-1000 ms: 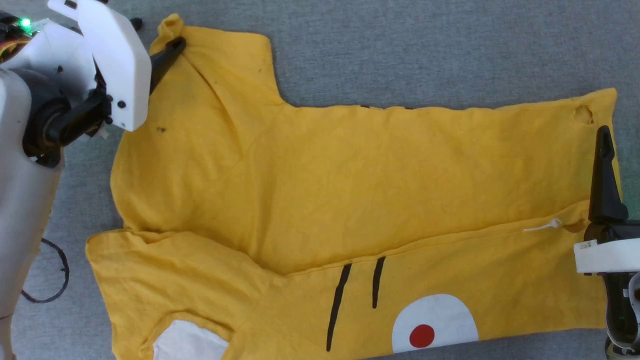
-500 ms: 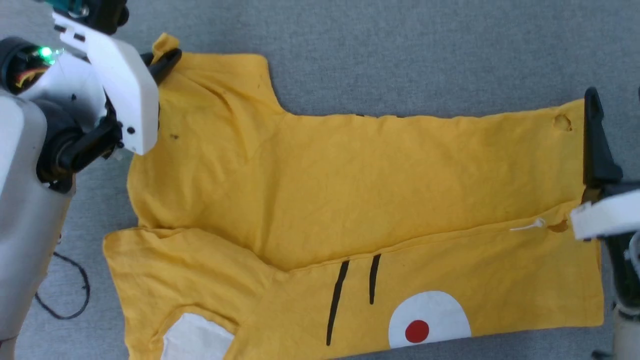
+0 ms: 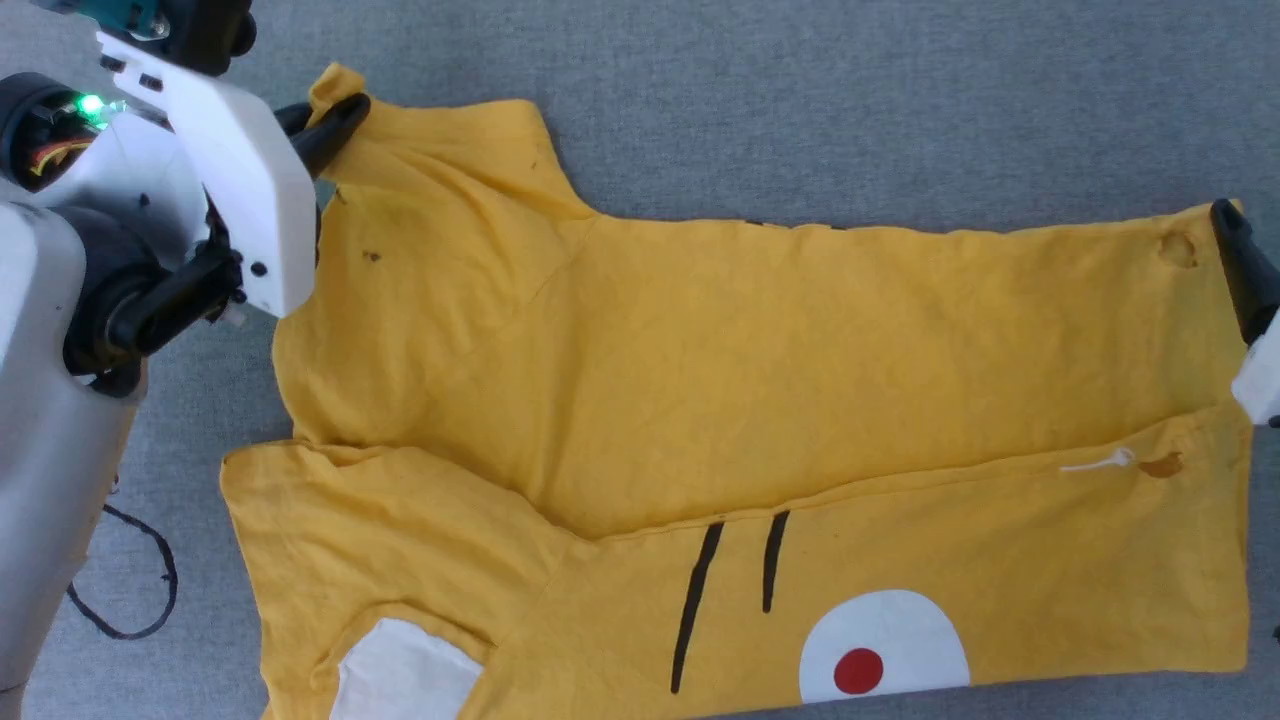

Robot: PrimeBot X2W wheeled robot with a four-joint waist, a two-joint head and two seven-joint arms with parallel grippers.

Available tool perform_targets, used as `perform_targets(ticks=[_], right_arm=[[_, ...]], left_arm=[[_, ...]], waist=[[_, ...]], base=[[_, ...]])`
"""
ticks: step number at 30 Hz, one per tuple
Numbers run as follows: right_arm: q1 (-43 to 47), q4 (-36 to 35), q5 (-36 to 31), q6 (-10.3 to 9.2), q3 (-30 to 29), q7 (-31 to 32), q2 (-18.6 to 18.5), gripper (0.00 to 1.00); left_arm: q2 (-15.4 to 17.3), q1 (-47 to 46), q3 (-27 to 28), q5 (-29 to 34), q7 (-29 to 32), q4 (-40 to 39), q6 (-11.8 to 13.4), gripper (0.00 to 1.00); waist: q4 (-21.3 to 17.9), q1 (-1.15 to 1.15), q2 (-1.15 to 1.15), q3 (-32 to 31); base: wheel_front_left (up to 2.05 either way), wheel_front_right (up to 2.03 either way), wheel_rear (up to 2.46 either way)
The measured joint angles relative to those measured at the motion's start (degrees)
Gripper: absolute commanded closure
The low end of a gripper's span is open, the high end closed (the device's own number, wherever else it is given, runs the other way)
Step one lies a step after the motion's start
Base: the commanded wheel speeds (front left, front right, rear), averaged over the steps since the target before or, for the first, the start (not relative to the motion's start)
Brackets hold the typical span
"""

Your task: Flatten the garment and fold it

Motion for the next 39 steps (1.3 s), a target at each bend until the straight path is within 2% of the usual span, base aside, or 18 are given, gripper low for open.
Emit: perform_targets(ticks=[6, 7, 8, 9, 10, 17, 25, 30, 39], right_arm=[[-1.47, 2.26, 1.25, 0.00, 1.58, 2.31, 0.38, 0.00], [-1.73, 2.47, 1.45, 0.00, 1.57, 3.25, 0.38, 0.32], [-1.97, 2.45, 1.78, -0.02, 1.52, 4.22, 0.35, 0.59], [-2.25, 2.32, 1.97, -0.02, 1.35, 4.92, 0.37, 0.71], [-2.64, 2.08, 2.12, -0.02, 1.31, 5.71, 0.41, 1.00], [-2.94, 0.96, 2.11, -0.01, 1.58, 6.59, 0.49, 1.00], [-0.70, -1.88, 3.72, -0.01, 0.45, 2.27, 0.65, 1.00], [4.54, -3.57, 6.14, -0.01, -0.82, -0.60, 1.65, 1.00], [16.22, -5.45, 11.14, -0.01, -3.42, -5.76, 4.87, 1.00]], left_arm=[[0.02, -0.19, 0.03, -0.41, -0.01, -0.20, 0.00, 1.00], [0.01, -0.32, 0.03, -0.41, -0.01, -0.19, 0.00, 1.00], [0.03, -0.53, 0.03, -0.41, -0.01, -0.13, 0.00, 1.00], [0.03, -0.76, 0.03, -0.41, 0.00, -0.10, 0.00, 1.00], [0.03, -0.88, 0.03, -0.42, 0.00, -0.08, 0.00, 1.00], [-0.73, -0.85, 1.47, -2.66, -2.36, 0.33, 0.08, 1.00], [-1.67, 3.33, 5.57, -6.61, -8.88, -2.40, 0.09, 1.00], [-0.94, 10.61, 8.44, -8.83, -12.63, -7.60, 0.16, 1.00], [0.31, 30.64, 14.06, -13.88, -19.11, -19.16, 2.48, 1.00]], waist=[[0.88, 0.00, 0.00, 2.19], [1.05, 0.00, 0.00, 2.46], [1.22, 0.00, 0.00, 2.68], [1.41, 0.00, 0.00, 2.84], [1.60, 0.00, 0.00, 2.94], [2.01, 0.00, 0.00, 1.41], [2.03, 0.00, 0.00, -3.25], [2.15, 0.00, 0.00, -6.88], [2.35, -0.01, 0.00, -12.69]], base=[[0.00, 0.00, 0.00], [0.00, 0.00, 0.00], [0.00, 0.00, 0.00], [0.00, 0.00, 0.00], [0.00, 0.00, 0.00], [0.00, 0.00, 0.00], [0.00, 0.00, 0.00], [0.00, 0.00, 0.00], [0.00, 0.00, 0.00]])
